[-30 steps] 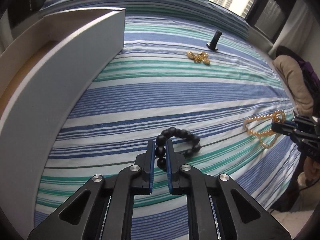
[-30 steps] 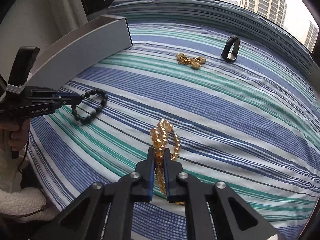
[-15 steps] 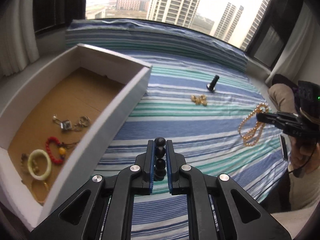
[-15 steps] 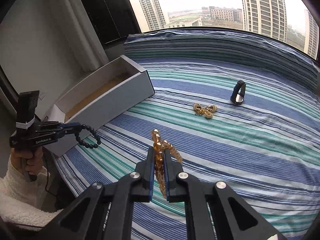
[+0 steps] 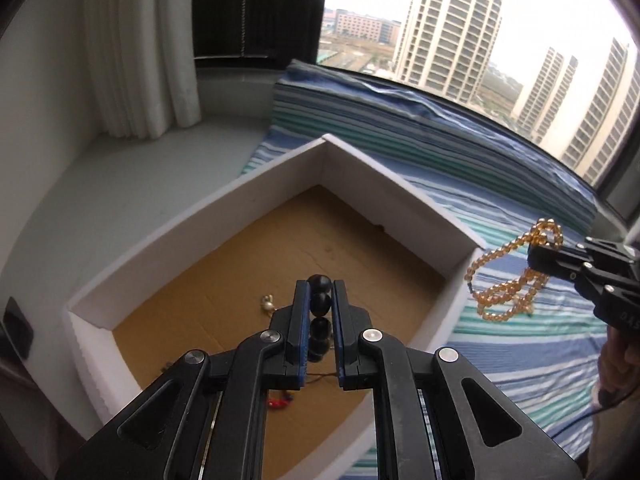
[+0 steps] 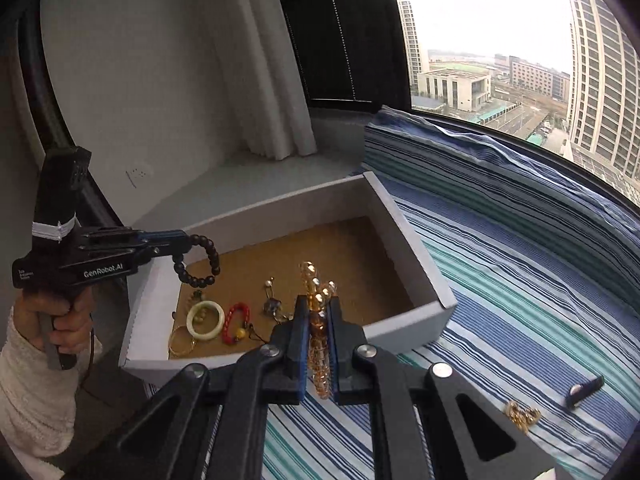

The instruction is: Organize jewelry

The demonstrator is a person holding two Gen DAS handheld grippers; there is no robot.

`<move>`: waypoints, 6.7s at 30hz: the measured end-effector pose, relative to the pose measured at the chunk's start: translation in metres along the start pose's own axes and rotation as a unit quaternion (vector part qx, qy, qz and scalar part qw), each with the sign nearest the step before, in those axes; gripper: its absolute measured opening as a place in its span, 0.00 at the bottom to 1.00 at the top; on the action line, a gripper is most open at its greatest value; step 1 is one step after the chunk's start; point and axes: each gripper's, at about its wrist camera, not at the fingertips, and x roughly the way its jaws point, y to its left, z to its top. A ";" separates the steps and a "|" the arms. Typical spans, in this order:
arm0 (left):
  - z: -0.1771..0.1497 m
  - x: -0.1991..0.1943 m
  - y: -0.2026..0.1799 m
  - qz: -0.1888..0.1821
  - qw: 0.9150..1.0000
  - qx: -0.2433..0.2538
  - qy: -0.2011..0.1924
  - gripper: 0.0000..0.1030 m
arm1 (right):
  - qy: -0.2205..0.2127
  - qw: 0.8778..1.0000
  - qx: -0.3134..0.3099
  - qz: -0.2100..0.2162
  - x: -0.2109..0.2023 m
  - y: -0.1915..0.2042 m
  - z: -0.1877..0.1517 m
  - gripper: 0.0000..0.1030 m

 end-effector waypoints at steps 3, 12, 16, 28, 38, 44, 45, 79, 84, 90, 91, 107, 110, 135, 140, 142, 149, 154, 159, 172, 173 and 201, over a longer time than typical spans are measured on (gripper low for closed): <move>-0.001 0.027 0.020 0.032 0.999 -0.014 0.006 0.09 | 0.003 1.000 -0.006 -0.004 0.043 0.009 0.021 0.09; -0.015 0.001 0.024 0.070 0.997 -0.021 -0.034 0.83 | -0.056 0.998 0.016 -0.025 0.002 0.004 0.032 0.59; -0.036 -0.023 -0.012 0.044 0.998 -0.002 -0.049 0.92 | -0.063 0.996 0.002 -0.061 -0.040 -0.004 -0.012 0.62; -0.176 0.034 -0.198 -0.067 0.989 0.121 0.045 0.96 | 0.030 0.967 0.124 -0.219 -0.070 -0.074 -0.281 0.73; -0.224 0.088 -0.272 -0.064 0.982 0.173 0.051 0.96 | 0.023 0.927 0.202 -0.315 -0.109 -0.128 -0.369 0.73; -0.233 0.094 -0.275 -0.050 0.981 0.183 0.049 0.97 | 0.022 0.927 0.200 -0.317 -0.101 -0.134 -0.378 0.73; -0.234 0.094 -0.274 -0.051 0.981 0.182 0.048 0.99 | 0.022 0.927 0.201 -0.315 -0.101 -0.135 -0.378 0.73; -0.100 0.204 -0.402 -0.163 0.943 0.285 0.050 0.26 | 0.018 0.930 0.207 -0.302 -0.099 -0.137 -0.378 0.82; -0.122 0.179 -0.369 -0.161 0.944 0.277 0.079 0.26 | 0.018 0.930 0.208 -0.302 -0.098 -0.138 -0.378 0.82; -0.162 0.135 -0.320 -0.141 0.945 0.272 0.113 0.27 | 0.018 0.930 0.207 -0.302 -0.098 -0.137 -0.378 0.82; -0.168 0.129 -0.310 -0.137 0.946 0.269 0.117 0.27 | 0.019 0.930 0.207 -0.303 -0.098 -0.137 -0.378 0.82; -0.191 0.076 -0.244 -0.065 0.974 0.209 0.058 0.91 | 0.056 0.939 0.284 -0.185 -0.157 -0.166 -0.315 0.82; -0.192 0.072 -0.237 -0.066 0.978 0.189 0.054 0.91 | 0.014 0.927 0.322 -0.192 -0.167 -0.207 -0.267 0.82; -0.215 0.057 -0.179 -0.058 0.988 0.129 0.069 0.92 | -0.047 0.890 0.453 -0.005 -0.071 -0.306 -0.238 0.15; -0.218 0.051 -0.187 -0.059 0.986 0.138 0.068 0.92 | 0.015 0.895 0.446 0.029 -0.073 -0.272 -0.298 0.18; -0.220 0.044 -0.188 -0.059 0.986 0.144 0.062 0.92 | 0.024 0.895 0.445 -0.004 -0.081 -0.267 -0.318 0.42; -0.224 0.040 -0.180 -0.046 0.988 0.136 0.063 0.92 | -0.032 0.887 0.451 -0.091 -0.154 -0.260 -0.353 0.52; -0.229 0.037 -0.183 -0.043 0.987 0.141 0.064 0.92 | -0.034 0.903 0.404 -0.140 -0.183 -0.229 -0.359 0.52; -0.235 0.035 -0.187 -0.042 0.986 0.147 0.069 0.92 | -0.046 0.914 0.373 -0.150 -0.192 -0.202 -0.358 0.52; -0.232 0.029 -0.170 -0.032 0.989 0.127 0.065 0.92 | 0.008 0.954 0.296 -0.045 -0.107 -0.152 -0.305 0.52; -0.232 0.029 -0.168 -0.032 0.989 0.126 0.065 0.92 | 0.014 0.957 0.285 -0.043 -0.104 -0.143 -0.305 0.52; -0.189 0.122 -0.286 -0.089 0.957 0.251 0.112 0.92 | 0.010 0.956 0.261 -0.134 -0.145 -0.085 -0.374 0.52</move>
